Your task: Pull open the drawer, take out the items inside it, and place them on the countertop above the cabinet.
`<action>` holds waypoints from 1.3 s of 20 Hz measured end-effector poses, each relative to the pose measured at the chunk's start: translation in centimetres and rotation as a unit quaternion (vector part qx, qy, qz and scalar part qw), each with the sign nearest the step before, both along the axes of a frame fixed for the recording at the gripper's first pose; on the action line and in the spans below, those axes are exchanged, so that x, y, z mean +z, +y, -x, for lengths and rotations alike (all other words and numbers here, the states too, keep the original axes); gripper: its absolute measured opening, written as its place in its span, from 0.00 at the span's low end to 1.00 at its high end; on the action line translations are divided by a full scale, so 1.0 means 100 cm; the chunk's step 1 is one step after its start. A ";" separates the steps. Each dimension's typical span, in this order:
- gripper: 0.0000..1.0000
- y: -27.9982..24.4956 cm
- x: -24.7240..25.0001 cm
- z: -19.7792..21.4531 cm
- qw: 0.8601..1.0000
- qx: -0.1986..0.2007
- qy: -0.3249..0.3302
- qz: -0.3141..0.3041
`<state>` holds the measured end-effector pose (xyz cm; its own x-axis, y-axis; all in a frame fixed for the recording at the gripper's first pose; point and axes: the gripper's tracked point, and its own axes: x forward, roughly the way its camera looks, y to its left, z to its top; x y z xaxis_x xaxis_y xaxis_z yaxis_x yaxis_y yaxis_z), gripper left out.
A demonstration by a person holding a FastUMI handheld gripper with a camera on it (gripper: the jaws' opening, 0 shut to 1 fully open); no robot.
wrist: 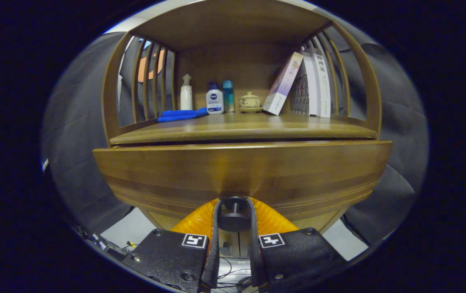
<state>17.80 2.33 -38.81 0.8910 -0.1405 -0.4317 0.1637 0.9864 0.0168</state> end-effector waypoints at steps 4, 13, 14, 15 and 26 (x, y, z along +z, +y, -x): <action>0.33 0.006 0.002 0.030 1.000 0.006 0.004 0.001; 0.33 0.016 0.002 0.080 1.000 0.013 0.003 0.008; 0.33 0.016 0.001 0.085 1.000 0.013 0.005 0.007; 0.33 0.017 -0.001 0.092 1.000 0.014 0.008 0.004; 0.33 0.025 -0.007 0.146 0.999 0.036 0.024 0.000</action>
